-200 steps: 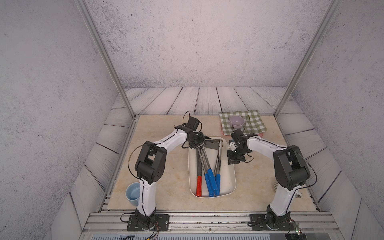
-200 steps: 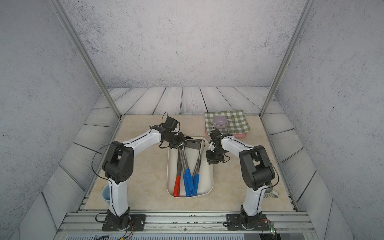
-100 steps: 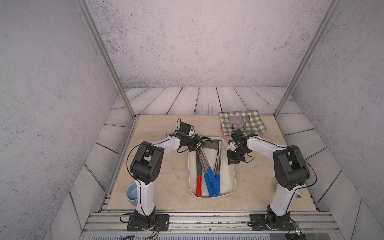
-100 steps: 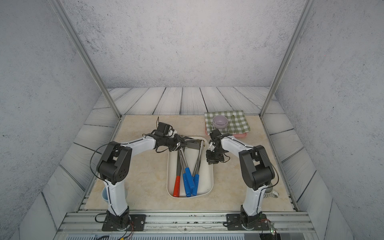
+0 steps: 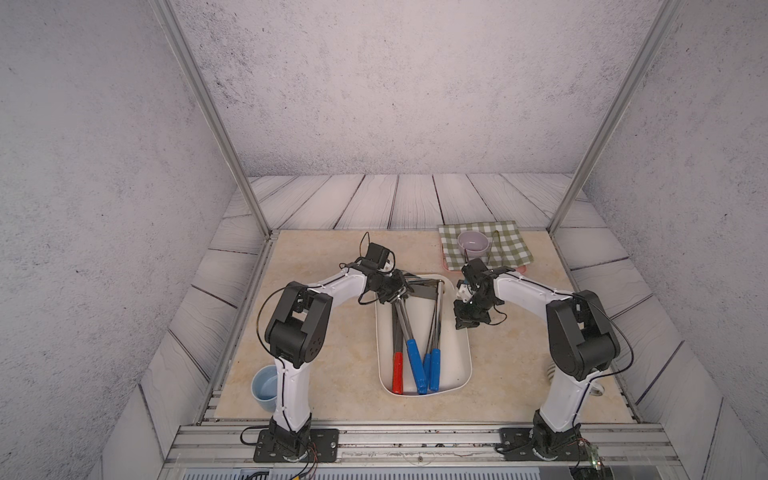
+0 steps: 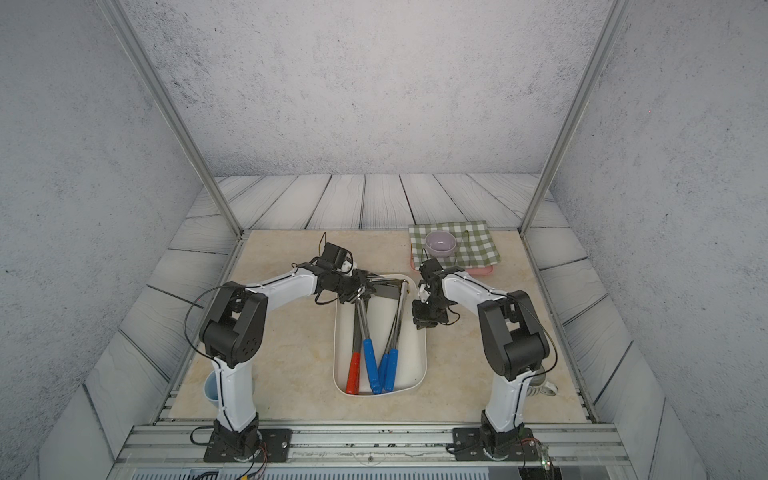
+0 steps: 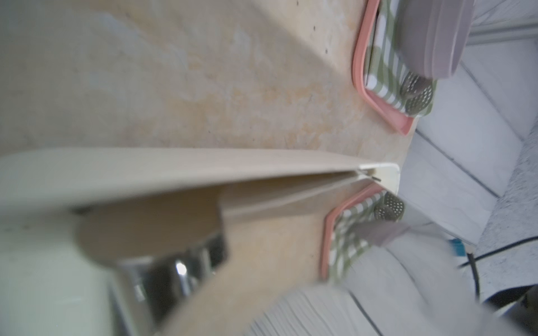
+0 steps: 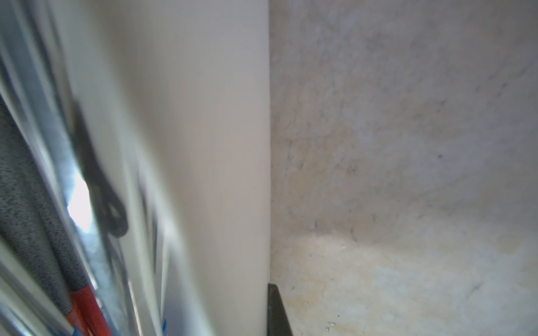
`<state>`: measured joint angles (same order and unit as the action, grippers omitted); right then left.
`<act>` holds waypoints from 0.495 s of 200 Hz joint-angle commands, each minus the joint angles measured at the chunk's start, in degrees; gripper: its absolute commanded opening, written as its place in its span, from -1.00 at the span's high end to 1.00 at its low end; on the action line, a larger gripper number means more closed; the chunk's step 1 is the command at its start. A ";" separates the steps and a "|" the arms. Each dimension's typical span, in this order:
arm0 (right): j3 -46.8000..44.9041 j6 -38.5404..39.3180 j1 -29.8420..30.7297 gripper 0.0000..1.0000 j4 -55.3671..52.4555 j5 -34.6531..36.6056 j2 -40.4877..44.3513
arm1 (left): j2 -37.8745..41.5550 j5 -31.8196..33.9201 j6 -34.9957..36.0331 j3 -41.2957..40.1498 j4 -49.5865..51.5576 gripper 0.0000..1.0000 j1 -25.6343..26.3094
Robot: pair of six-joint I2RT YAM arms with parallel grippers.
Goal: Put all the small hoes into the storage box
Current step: Place the hoe in the storage box.
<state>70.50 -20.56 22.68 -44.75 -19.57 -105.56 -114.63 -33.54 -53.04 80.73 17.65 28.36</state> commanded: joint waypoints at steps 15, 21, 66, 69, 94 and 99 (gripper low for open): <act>-1.37 0.22 3.34 0.78 -4.08 -7.56 -4.22 | 1.55 3.87 2.66 1.70 15.20 -0.25 1.44; -1.10 0.33 3.42 0.71 -4.46 -7.50 -3.97 | 1.75 3.81 2.69 1.71 15.24 -0.31 1.44; 1.55 0.51 3.60 0.28 -7.82 -6.03 -0.82 | 5.82 3.73 4.23 2.53 16.55 -0.38 1.44; 1.82 0.45 3.60 0.26 -8.15 -5.86 -0.57 | 6.12 3.86 4.49 2.72 16.99 -0.37 1.39; 4.42 0.59 3.60 0.19 -10.88 -4.74 1.17 | 8.12 4.78 6.14 4.23 20.72 -0.39 1.22; 4.92 0.61 3.60 0.18 -11.39 -4.59 1.47 | 8.42 4.92 6.43 4.32 21.31 -0.40 1.13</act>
<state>72.18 -20.88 25.63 -51.66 -23.79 -106.69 -109.65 -28.69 -49.30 83.11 31.40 29.04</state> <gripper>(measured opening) 0.400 0.695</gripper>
